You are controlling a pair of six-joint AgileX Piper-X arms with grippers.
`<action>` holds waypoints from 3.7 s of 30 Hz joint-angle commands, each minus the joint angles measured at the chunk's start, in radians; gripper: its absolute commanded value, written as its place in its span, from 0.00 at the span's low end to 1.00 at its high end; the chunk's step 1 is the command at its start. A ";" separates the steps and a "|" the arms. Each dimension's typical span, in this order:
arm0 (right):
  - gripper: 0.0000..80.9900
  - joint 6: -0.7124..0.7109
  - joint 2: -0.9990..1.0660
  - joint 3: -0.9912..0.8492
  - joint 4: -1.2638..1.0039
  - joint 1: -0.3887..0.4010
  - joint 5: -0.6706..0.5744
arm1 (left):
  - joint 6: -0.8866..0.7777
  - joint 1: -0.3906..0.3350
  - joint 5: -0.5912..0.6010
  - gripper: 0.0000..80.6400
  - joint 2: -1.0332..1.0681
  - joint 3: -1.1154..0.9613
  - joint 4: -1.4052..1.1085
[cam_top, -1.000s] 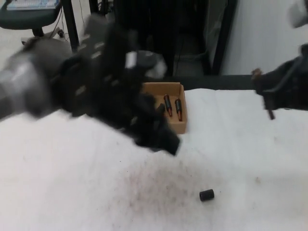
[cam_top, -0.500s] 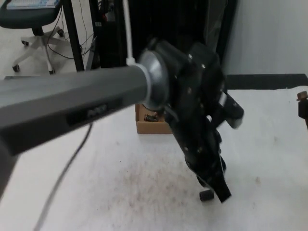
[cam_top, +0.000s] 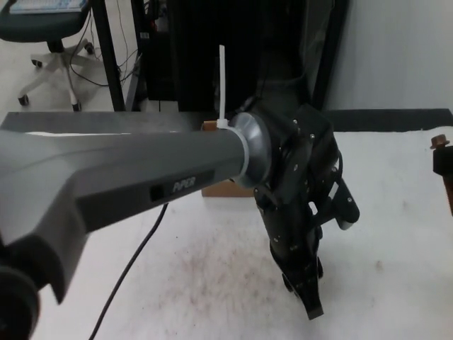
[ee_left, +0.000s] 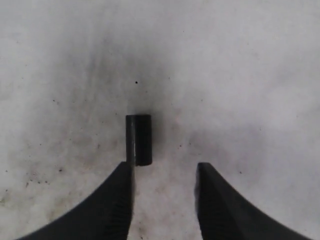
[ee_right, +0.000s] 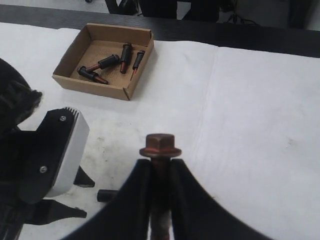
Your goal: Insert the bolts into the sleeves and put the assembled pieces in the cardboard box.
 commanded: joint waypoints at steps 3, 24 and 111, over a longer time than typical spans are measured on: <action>0.01 0.003 -0.010 0.002 -0.011 -0.005 -0.013 | 0.009 -0.008 -0.011 0.47 0.039 -0.048 -0.007; 0.01 0.014 -0.010 0.026 -0.008 -0.005 -0.046 | 0.025 -0.006 -0.033 0.47 0.148 -0.151 0.064; 0.01 0.419 0.311 0.026 -1.144 0.488 -0.370 | -0.806 0.342 0.544 0.00 -0.955 1.118 -1.570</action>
